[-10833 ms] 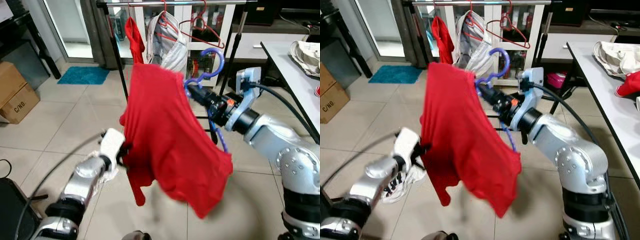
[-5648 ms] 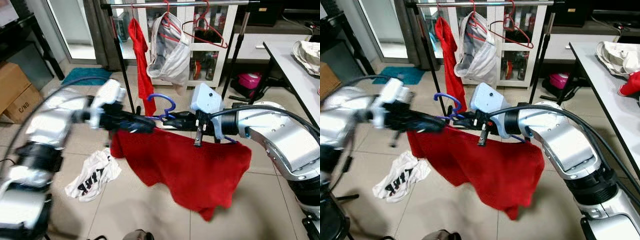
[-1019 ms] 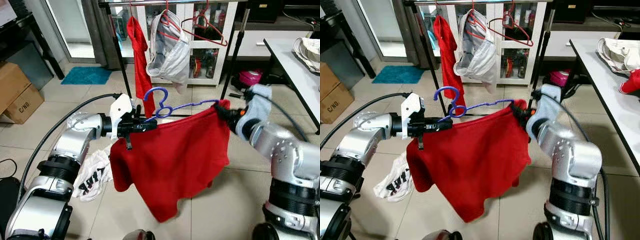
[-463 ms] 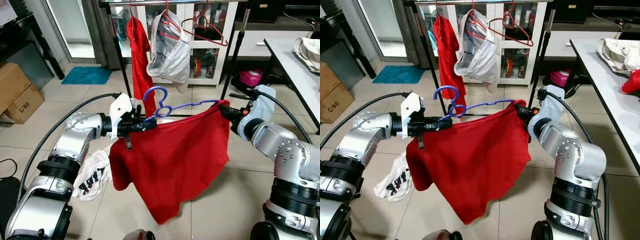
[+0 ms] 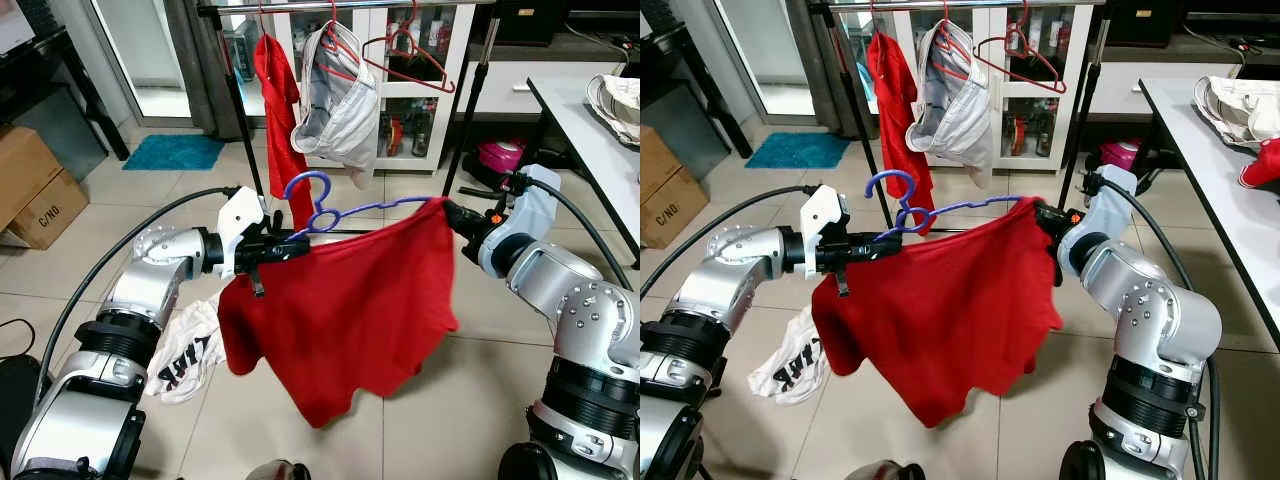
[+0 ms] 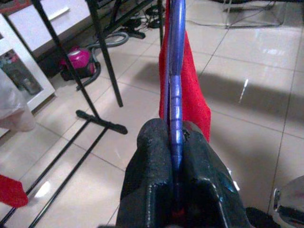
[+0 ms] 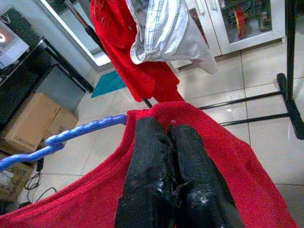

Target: Hang hanger

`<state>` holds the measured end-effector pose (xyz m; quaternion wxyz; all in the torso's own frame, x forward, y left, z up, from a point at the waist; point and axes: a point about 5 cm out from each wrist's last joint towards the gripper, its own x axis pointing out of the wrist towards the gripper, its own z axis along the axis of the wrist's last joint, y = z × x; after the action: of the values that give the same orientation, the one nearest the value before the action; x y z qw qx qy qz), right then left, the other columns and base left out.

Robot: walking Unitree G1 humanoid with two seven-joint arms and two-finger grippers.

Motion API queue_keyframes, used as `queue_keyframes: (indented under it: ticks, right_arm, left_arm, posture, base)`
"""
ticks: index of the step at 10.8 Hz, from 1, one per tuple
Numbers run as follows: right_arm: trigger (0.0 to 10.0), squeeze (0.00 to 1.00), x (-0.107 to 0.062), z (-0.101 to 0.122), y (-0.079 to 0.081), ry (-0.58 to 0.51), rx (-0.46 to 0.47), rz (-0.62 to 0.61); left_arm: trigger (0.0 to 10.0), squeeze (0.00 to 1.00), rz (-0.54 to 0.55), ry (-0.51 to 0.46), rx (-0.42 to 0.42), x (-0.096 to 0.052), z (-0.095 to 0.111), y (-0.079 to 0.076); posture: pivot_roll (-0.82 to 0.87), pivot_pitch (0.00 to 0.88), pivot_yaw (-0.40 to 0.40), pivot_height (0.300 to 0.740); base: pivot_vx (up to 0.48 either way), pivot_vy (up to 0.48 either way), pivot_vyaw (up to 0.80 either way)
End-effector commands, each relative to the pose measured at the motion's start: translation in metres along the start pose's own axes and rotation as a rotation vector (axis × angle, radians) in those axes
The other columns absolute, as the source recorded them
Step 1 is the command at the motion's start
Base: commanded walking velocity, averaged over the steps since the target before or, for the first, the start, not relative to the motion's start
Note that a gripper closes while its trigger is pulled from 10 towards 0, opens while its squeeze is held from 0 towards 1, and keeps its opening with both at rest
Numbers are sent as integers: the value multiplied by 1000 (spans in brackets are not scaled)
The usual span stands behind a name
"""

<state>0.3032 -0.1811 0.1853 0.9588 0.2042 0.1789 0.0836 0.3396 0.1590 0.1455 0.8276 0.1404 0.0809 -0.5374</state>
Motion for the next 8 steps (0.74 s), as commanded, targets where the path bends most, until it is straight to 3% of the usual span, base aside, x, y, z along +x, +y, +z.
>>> queue_keyframes:
  ticks: [1,2,3,8]
  right_arm:
    - [0,0,-3,7,6,-22,-16,10]
    - [10000,0,-3,7,6,-10,-43,8]
    - [10000,1000,-2,6,8,-6,-34,26]
    - [10000,1000,3,-5,18,61,-18,47]
  left_arm:
    - [0,0,43,-28,34,-5,12,10]
    - [0,0,40,-32,31,-4,13,9]
    - [0,0,35,-38,28,-3,13,9]
    - [0,0,-63,-90,-10,1,18,1]
  posture:
    - [-175,0,139,740]
    - [-175,0,139,740]
    - [-177,0,140,740]
    - [-180,0,144,740]
  base:
    - [0,0,0]
    - [0,0,0]
    - [0,0,0]
    - [0,0,0]
